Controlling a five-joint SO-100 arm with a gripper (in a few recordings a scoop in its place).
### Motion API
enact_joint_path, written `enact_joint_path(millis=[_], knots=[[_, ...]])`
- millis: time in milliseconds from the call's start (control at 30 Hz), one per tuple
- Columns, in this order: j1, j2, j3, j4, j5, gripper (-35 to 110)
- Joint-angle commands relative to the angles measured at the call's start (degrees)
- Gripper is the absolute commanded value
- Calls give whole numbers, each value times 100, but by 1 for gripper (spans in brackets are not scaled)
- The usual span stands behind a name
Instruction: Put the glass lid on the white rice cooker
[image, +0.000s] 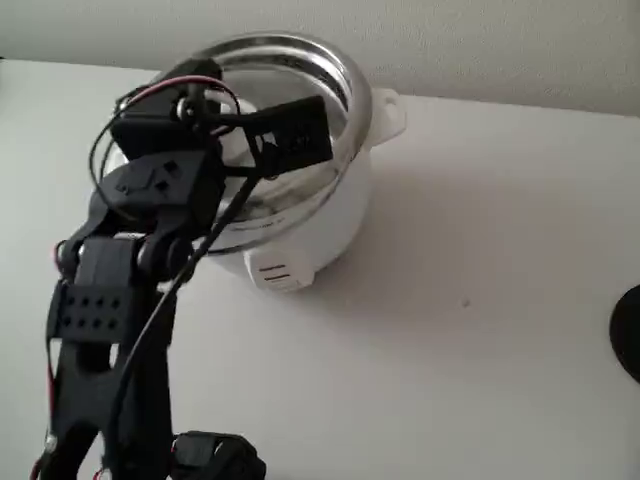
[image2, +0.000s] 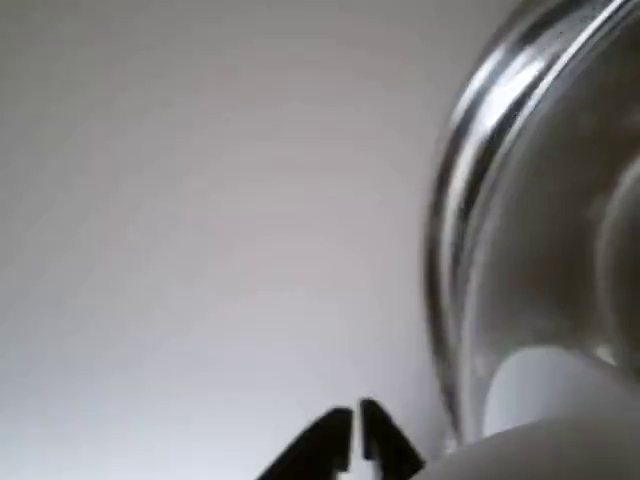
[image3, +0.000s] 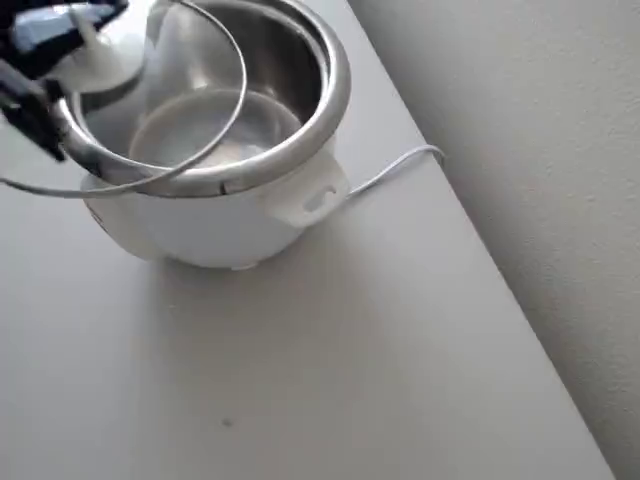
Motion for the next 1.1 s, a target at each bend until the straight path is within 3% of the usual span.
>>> enact_joint_path(millis=[0,267,1067], knots=[[-88,-158,-1459,-510,-62,0],[-114,-1011,-2338,-650,-35,0],[70,-2391,-2584,-1854,79,0]])
